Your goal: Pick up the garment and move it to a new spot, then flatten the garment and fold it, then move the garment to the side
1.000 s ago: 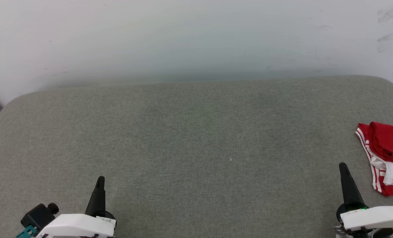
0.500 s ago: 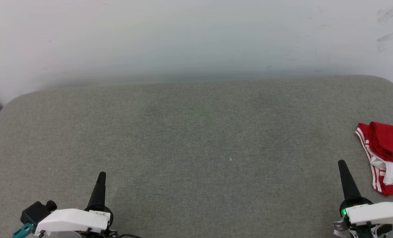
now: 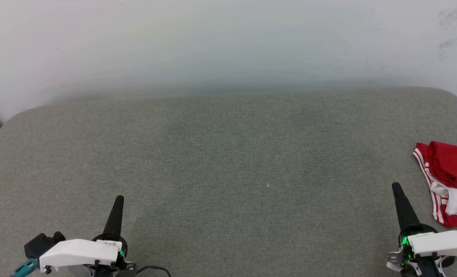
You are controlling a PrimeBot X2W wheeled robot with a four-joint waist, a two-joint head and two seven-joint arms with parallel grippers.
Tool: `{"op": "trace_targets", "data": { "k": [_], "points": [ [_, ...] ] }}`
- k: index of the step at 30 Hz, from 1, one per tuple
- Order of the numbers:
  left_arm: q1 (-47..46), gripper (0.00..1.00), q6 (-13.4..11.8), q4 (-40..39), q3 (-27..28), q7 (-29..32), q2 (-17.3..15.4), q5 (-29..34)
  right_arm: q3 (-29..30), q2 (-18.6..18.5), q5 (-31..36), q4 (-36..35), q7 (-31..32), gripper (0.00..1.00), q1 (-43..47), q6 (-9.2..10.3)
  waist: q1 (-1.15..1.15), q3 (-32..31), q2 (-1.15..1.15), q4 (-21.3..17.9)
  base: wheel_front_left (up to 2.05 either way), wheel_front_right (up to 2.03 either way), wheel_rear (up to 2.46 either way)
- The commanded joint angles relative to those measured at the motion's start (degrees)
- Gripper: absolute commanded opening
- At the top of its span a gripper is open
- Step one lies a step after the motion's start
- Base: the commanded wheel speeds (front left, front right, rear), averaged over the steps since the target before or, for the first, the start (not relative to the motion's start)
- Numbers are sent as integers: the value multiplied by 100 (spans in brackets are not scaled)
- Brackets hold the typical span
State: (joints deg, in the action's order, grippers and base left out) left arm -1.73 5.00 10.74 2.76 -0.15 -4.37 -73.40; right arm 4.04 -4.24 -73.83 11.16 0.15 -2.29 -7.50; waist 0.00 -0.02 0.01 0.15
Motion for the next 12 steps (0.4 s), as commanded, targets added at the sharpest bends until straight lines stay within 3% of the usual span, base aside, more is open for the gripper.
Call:
{"op": "trace_targets", "data": {
  "k": [1,12],
  "points": [
    [-133,0,34,-8,29,35,-14,-128,13,-14,-131,-7,36,0,-127,1,0,1,-1,0,0,0,0],
    [-234,0,107,91,79,181,-4,-691,45,4,-671,78,193,0,-217,1,0,5,-1,-4,0,0,0]
  ]
}}
